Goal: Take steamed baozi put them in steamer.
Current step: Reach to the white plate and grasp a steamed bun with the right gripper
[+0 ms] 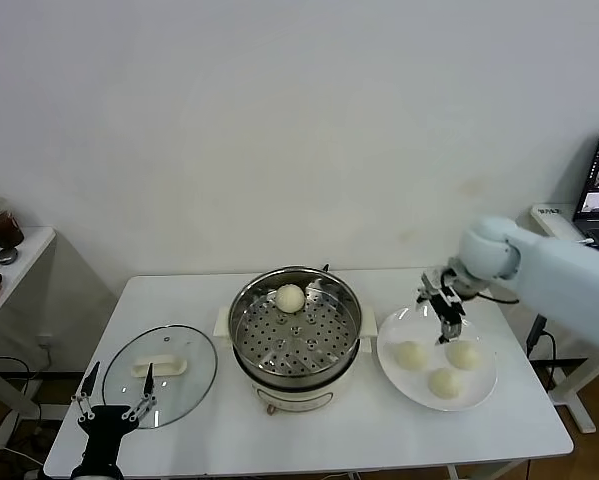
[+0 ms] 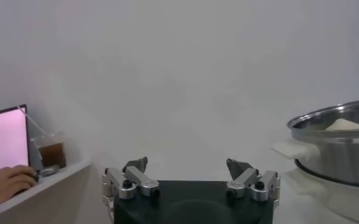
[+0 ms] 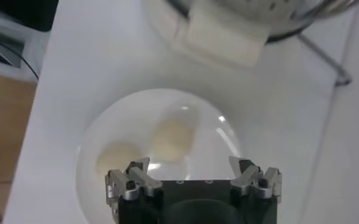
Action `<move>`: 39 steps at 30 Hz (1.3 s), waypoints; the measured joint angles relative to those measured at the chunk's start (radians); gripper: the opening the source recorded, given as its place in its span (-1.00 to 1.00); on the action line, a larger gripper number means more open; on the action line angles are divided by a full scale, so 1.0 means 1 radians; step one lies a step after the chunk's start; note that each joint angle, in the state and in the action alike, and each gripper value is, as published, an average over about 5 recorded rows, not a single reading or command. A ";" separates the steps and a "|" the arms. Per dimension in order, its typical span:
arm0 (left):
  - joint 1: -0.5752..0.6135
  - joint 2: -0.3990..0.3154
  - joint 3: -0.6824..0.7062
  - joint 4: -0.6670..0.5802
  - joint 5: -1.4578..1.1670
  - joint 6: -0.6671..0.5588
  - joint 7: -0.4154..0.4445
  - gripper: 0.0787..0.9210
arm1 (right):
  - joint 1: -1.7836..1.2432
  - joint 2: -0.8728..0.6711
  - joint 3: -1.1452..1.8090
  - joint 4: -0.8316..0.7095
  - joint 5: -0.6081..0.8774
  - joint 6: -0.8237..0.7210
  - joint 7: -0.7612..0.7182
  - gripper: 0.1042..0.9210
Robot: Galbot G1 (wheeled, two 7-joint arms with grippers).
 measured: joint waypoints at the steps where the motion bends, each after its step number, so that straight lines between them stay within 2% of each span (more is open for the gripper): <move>1: 0.002 -0.001 -0.002 -0.001 0.000 -0.001 0.000 0.77 | -0.019 0.004 0.013 -0.008 -0.007 -0.001 0.003 0.76; 26: 0.003 -0.005 -0.025 0.005 -0.001 -0.007 -0.002 0.77 | -0.247 0.158 0.161 -0.188 -0.136 0.027 0.107 0.73; 29: 0.001 -0.005 -0.025 0.008 -0.001 -0.007 -0.002 0.77 | -0.251 0.168 0.166 -0.199 -0.146 0.027 0.108 0.63; 39: -0.004 -0.007 -0.024 0.010 -0.001 -0.006 -0.003 0.77 | -0.249 0.174 0.170 -0.205 -0.154 0.027 0.095 0.07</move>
